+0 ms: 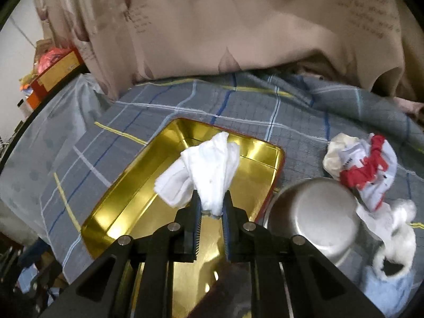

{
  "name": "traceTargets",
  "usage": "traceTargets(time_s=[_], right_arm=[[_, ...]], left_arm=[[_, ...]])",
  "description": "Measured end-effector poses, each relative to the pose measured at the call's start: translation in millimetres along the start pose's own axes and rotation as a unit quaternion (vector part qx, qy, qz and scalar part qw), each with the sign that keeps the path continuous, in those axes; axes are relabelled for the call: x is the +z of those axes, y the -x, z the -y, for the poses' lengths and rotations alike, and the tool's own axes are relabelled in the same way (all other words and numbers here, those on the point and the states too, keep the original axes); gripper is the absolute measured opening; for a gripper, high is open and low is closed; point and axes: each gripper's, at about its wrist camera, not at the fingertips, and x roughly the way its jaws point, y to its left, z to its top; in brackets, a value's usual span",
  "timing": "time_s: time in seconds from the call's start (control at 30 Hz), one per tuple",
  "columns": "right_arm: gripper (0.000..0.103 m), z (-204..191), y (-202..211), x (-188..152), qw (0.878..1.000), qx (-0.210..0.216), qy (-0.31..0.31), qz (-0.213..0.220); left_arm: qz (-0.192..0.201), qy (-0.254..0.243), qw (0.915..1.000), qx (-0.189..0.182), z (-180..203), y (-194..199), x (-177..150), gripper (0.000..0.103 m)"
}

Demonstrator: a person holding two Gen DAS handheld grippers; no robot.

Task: Organize soft objects
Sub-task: 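Release the socks into the tray while the right gripper lowers the white cloth into it, then grasp the white rectangular cloth beside the steel bowl with the left gripper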

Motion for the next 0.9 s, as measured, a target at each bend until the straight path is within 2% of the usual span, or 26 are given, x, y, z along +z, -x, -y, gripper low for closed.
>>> traceTargets(time_s=[0.33, 0.43, 0.47, 0.5, 0.57, 0.6, 0.67, 0.77, 0.83, 0.9], right_arm=[[0.018, 4, -36, 9, 1.000, -0.009, -0.004, -0.023], [0.028, 5, -39, 9, 1.000, -0.007, -0.008, -0.026], [0.038, 5, -38, 9, 1.000, -0.011, -0.008, -0.021], [0.049, 5, -36, 9, 1.000, -0.016, -0.006, -0.015], [0.062, 5, -30, 10, 1.000, -0.012, -0.006, -0.004], [0.065, 5, -26, 11, 1.000, -0.011, -0.006, 0.002], [0.066, 6, -13, 13, 1.000, -0.010, -0.007, 0.021], [0.066, 12, 18, 10, 0.998, 0.016, -0.021, 0.062], [0.066, 20, 52, -3, 0.994, 0.029, -0.034, 0.103], [0.072, 28, 79, -21, 0.990, 0.033, -0.042, 0.131]], left_arm=[[0.002, -0.002, 1.0000, -0.007, 0, -2, 2, 0.041], [-0.003, -0.003, 1.0000, -0.009, 1, -4, 1, 0.041], [-0.003, -0.004, 1.0000, -0.008, 1, -4, 1, 0.041], [-0.003, -0.004, 1.0000, -0.009, 1, -4, 1, 0.041], [-0.002, -0.004, 0.9999, -0.011, 1, -3, 1, 0.041], [-0.002, -0.005, 0.9999, -0.013, 1, -2, 1, 0.041], [0.000, -0.007, 0.9999, -0.013, 3, 0, 1, 0.041], [0.003, -0.013, 0.9997, -0.019, 6, 3, 0, 0.041], [0.007, -0.012, 0.9995, -0.026, 7, 5, 2, 0.041], [0.010, -0.016, 0.9993, -0.033, 9, 8, 3, 0.041]])
